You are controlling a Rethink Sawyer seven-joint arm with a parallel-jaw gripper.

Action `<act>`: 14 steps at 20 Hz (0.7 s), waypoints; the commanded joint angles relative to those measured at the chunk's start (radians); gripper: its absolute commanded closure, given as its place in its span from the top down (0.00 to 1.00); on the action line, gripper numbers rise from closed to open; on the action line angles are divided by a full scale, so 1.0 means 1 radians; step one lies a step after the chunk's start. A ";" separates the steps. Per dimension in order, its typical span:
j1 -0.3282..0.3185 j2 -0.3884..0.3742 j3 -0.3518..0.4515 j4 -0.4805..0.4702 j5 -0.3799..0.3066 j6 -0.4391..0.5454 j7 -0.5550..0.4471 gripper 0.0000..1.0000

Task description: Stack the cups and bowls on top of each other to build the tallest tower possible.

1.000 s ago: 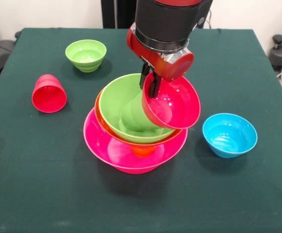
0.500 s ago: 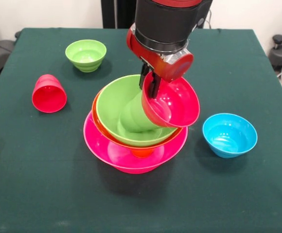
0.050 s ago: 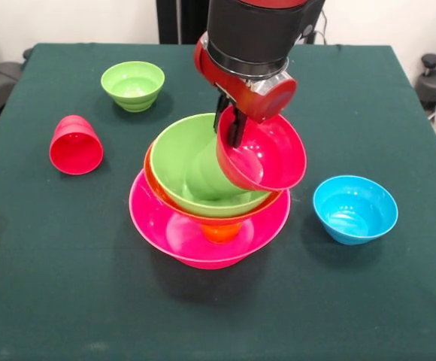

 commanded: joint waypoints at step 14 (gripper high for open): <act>-0.026 -0.068 0.094 0.198 -0.108 -0.092 -0.191 0.00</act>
